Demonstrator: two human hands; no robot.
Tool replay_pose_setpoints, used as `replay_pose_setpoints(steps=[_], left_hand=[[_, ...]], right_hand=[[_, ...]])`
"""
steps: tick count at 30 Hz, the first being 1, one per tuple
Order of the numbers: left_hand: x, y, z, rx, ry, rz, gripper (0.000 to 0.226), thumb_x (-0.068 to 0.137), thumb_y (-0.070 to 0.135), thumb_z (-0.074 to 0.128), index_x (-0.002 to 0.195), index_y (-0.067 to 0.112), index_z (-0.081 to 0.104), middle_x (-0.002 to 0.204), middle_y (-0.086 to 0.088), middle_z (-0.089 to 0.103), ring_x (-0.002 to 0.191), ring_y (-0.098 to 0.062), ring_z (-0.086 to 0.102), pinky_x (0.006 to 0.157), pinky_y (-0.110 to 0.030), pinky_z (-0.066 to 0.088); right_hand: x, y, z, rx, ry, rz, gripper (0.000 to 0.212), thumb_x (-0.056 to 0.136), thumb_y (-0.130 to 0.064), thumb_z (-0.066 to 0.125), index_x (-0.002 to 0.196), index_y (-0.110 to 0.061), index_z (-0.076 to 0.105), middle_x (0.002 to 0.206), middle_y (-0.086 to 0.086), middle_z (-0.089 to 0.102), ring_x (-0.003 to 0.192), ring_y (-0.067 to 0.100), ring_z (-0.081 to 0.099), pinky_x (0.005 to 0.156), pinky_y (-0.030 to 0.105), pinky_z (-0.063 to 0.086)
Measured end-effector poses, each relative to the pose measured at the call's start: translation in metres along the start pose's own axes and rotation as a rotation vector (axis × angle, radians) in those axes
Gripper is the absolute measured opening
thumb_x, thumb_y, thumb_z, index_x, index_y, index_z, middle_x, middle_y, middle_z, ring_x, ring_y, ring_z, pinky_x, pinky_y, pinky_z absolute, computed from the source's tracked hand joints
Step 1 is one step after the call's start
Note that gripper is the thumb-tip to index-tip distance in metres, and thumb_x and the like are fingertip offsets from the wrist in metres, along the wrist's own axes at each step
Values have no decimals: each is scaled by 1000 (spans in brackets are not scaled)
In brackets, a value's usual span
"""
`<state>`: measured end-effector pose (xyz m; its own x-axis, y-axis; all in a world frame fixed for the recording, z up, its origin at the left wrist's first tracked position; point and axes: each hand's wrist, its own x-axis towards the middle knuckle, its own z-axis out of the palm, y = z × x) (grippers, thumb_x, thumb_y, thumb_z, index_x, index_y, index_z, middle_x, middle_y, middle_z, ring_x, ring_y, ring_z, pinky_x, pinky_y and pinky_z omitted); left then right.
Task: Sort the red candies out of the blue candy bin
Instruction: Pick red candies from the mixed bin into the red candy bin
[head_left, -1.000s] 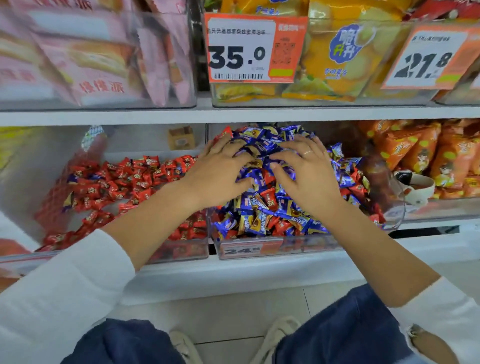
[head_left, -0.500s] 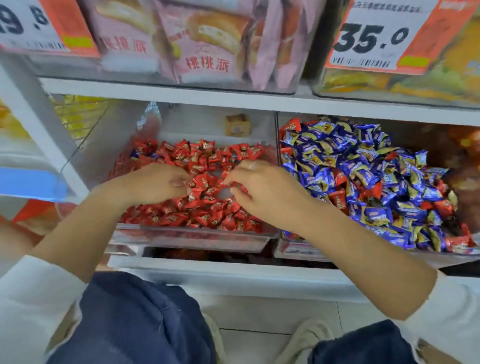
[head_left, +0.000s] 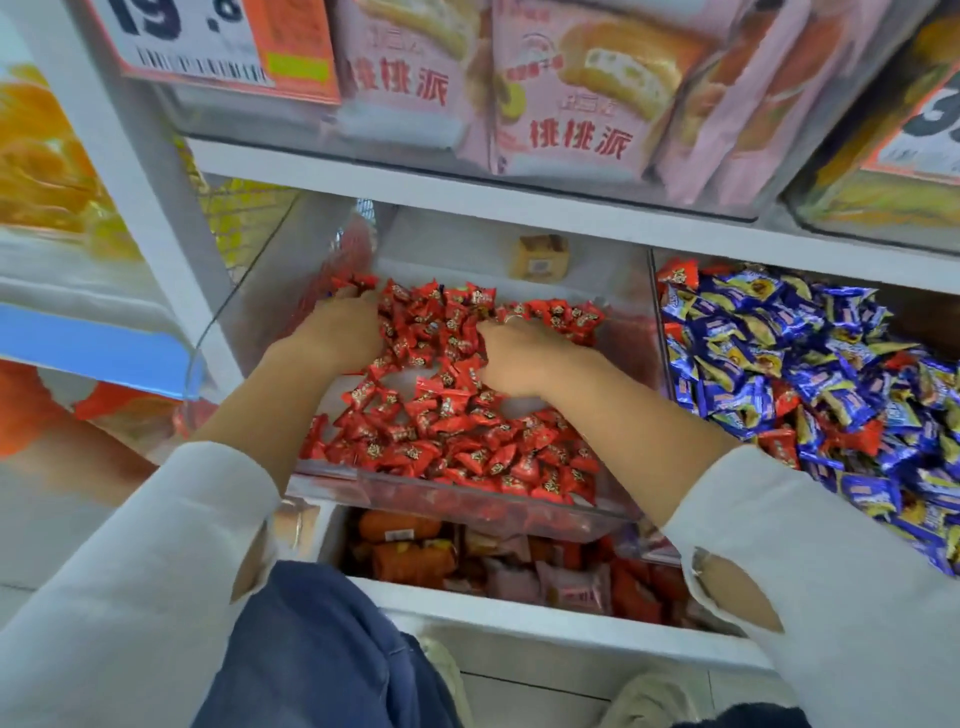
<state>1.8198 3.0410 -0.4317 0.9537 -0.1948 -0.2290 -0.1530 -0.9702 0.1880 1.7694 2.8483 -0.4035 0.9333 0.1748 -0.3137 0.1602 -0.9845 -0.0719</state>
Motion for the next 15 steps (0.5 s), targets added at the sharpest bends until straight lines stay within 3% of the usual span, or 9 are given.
replay_pose_setpoints(steps=[2,6,10,15], left_hand=[[11,-5,6,-9,31,-8,56,92,17,49,145,13,33,146,-15,36,132,-38,33,107,-47,34],[21,-9,15,-18,-18,-45,64,92,15,45,149,27,19,147,-22,26,128,-47,32,107,-49,32],[23,-9,18,-35,-1,-51,57,93,10,40,146,26,28,140,-24,29,120,-47,41,101,-51,38],[25,-9,19,-114,56,-50,46,94,7,37,137,20,42,134,-24,38,108,-45,51,93,-45,45]], right_hand=[[15,-2,2,-7,58,35,50,91,-16,49,140,-12,37,142,15,39,127,33,40,98,42,41],[41,0,3,5,137,77,56,94,-17,45,147,-16,26,146,15,34,135,33,30,100,46,40],[60,2,9,61,168,88,46,97,-21,37,143,-15,33,134,17,46,121,33,44,88,41,44],[62,1,14,72,212,72,38,99,-24,32,135,-16,44,125,15,51,113,32,49,82,38,42]])
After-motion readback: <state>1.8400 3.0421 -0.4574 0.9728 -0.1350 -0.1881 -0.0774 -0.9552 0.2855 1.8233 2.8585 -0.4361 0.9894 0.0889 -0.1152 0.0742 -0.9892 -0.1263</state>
